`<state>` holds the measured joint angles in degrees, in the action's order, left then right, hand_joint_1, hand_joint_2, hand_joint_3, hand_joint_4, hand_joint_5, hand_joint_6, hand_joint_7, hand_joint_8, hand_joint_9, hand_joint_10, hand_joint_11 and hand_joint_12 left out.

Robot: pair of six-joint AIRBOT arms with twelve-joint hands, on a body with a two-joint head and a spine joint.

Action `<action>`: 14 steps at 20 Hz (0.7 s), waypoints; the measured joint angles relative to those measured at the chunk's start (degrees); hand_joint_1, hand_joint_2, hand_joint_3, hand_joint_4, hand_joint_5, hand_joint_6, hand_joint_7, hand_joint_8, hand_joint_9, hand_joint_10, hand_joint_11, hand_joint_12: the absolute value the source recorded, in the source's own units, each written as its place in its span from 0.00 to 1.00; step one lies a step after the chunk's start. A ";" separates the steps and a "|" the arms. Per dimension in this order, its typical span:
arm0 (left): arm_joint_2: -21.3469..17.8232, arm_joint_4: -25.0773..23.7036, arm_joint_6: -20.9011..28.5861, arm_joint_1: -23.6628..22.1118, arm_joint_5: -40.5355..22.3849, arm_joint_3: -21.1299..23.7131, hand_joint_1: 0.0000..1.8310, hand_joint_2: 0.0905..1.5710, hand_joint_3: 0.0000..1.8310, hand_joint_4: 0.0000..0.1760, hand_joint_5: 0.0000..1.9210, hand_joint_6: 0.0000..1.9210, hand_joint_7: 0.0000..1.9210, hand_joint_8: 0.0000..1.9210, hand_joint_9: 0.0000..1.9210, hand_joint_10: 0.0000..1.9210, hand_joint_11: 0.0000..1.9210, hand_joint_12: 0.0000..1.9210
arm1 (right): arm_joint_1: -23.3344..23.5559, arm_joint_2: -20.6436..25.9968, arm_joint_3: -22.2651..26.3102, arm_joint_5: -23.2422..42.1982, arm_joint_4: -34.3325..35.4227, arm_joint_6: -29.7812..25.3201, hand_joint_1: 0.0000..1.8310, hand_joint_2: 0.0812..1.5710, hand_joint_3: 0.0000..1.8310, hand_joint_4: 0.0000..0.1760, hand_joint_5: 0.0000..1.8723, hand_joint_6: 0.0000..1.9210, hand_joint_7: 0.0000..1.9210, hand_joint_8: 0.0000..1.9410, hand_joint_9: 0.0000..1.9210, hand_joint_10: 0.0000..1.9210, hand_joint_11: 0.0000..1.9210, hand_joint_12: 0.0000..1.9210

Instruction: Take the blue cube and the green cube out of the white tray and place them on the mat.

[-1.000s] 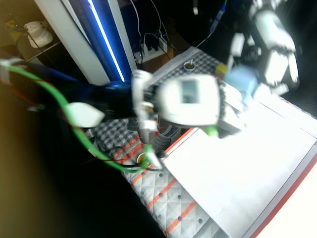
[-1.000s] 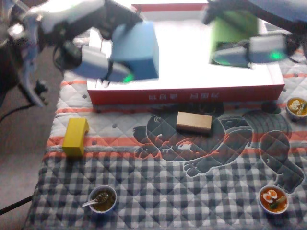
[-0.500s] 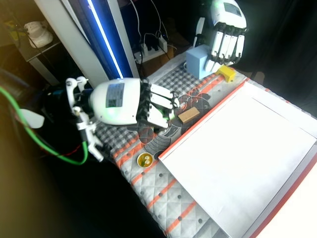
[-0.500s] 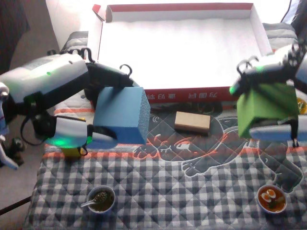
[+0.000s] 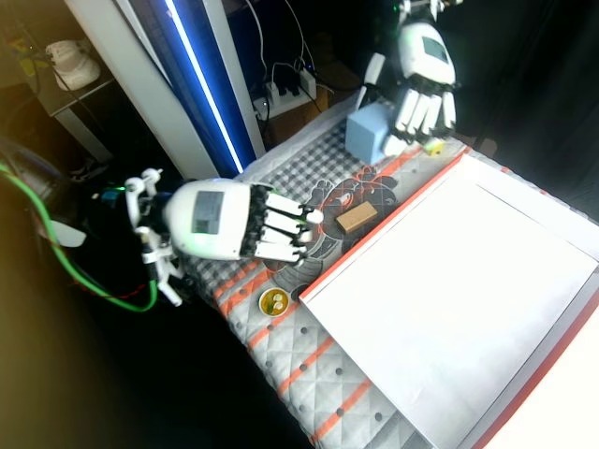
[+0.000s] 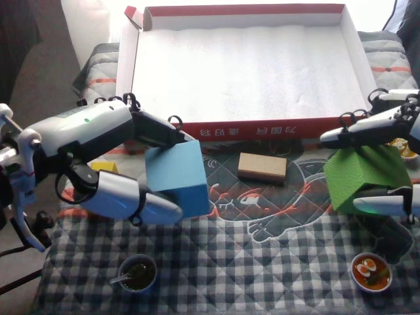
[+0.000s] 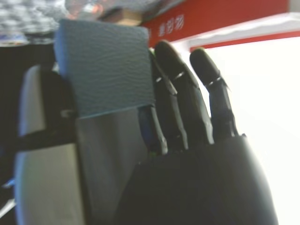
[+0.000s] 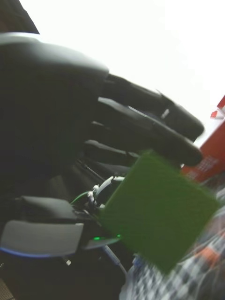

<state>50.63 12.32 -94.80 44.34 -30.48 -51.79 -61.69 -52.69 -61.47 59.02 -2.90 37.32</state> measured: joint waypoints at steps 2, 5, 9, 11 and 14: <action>0.17 0.61 -0.04 0.33 -0.04 0.02 0.39 0.55 0.00 0.65 0.19 0.00 0.20 0.00 0.20 0.00 0.00 0.41 | 0.00 -0.02 0.00 -0.09 0.20 -0.07 0.34 0.78 0.00 0.02 0.18 0.00 0.20 0.00 0.19 0.00 0.01 0.42; -0.22 3.32 0.00 2.29 -3.69 1.16 0.30 0.56 0.00 0.99 0.05 0.00 0.05 0.00 0.05 0.00 0.00 0.10 | -0.52 -0.02 0.00 0.55 1.09 -0.28 0.37 0.72 0.00 0.62 0.01 0.00 0.03 0.00 0.03 0.00 0.00 0.14; -2.75 2.03 15.23 7.13 -11.69 1.40 0.30 0.50 0.00 1.00 0.00 0.00 0.00 0.00 0.00 0.00 0.00 0.00 | -0.83 0.44 0.00 0.37 2.32 -0.74 0.36 0.68 0.00 0.84 0.00 0.00 0.00 0.00 0.00 0.00 0.00 0.00; -3.30 0.11 25.92 8.52 -17.57 -0.11 0.23 0.52 0.00 1.00 0.00 0.00 0.00 0.00 0.00 0.00 0.00 0.00 | -0.83 0.68 0.02 1.42 3.41 -0.74 0.36 0.68 0.00 0.83 0.00 0.00 0.00 0.00 0.00 0.00 0.00 0.00; -3.85 -1.33 42.32 12.13 -29.86 -2.60 0.34 0.50 0.00 1.00 0.00 0.00 0.00 0.00 0.00 0.00 0.00 0.00 | -1.42 2.51 0.90 6.91 5.18 -0.85 0.28 0.67 0.00 0.78 0.00 0.00 0.00 0.00 0.00 0.00 0.00 0.00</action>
<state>46.78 10.98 -52.49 56.47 -60.34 -54.39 -63.11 -50.17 -60.58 65.93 2.28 36.47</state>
